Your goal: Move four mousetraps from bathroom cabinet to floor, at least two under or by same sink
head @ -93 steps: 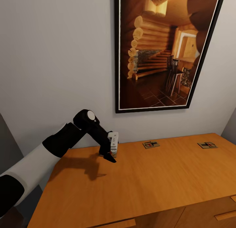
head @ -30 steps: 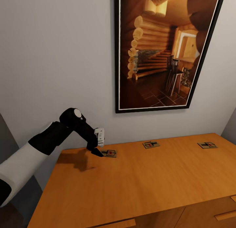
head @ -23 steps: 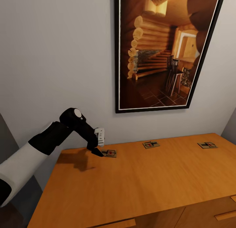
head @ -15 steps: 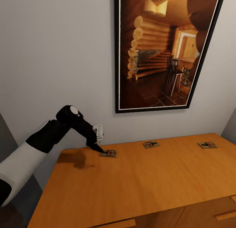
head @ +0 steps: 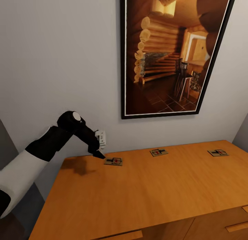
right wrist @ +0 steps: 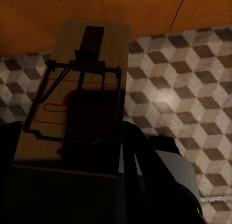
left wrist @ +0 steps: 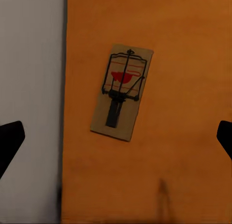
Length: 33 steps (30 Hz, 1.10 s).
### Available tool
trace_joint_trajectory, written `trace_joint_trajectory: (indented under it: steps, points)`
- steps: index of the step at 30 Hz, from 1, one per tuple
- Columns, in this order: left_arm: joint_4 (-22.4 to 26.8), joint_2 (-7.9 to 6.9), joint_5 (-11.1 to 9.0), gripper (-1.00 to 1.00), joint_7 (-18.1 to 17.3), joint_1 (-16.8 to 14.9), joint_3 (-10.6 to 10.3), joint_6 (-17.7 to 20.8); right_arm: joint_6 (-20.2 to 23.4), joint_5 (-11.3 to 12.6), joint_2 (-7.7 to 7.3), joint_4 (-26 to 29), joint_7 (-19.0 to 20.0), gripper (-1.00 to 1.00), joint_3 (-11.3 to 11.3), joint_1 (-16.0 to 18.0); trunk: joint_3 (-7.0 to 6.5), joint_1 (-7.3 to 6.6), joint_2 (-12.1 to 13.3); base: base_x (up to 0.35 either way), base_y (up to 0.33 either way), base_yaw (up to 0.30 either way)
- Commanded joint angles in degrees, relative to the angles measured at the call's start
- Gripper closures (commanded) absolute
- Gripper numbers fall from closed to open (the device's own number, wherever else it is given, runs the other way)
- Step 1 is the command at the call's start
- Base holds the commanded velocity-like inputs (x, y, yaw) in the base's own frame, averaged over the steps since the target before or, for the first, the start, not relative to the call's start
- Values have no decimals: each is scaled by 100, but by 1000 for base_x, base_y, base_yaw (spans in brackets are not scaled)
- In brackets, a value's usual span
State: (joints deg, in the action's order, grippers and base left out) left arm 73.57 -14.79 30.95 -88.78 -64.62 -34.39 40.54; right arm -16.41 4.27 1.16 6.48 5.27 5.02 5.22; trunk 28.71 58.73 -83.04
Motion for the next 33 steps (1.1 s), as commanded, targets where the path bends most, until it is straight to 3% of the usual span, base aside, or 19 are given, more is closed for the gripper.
trace_joint_trajectory:
  steps: [1,8,22,33]
  points:
    - [8,2,166,-100,-46,-3,-69,64,-20,65,-2,-7,27,100,43,5,6,0,-3,0,0,0]
    - [1,10,385,-100,-51,2,-155,68,-20,65,-2,-13,27,100,43,3,6,0,-3,0,0,0]
    - [8,18,406,-100,-60,2,-177,68,-20,71,-2,-15,27,100,43,5,6,0,-3,0,0,0]
    - [-44,277,405,-100,-61,11,-191,68,-20,74,-2,-16,27,100,43,3,6,0,-3,0,0,0]
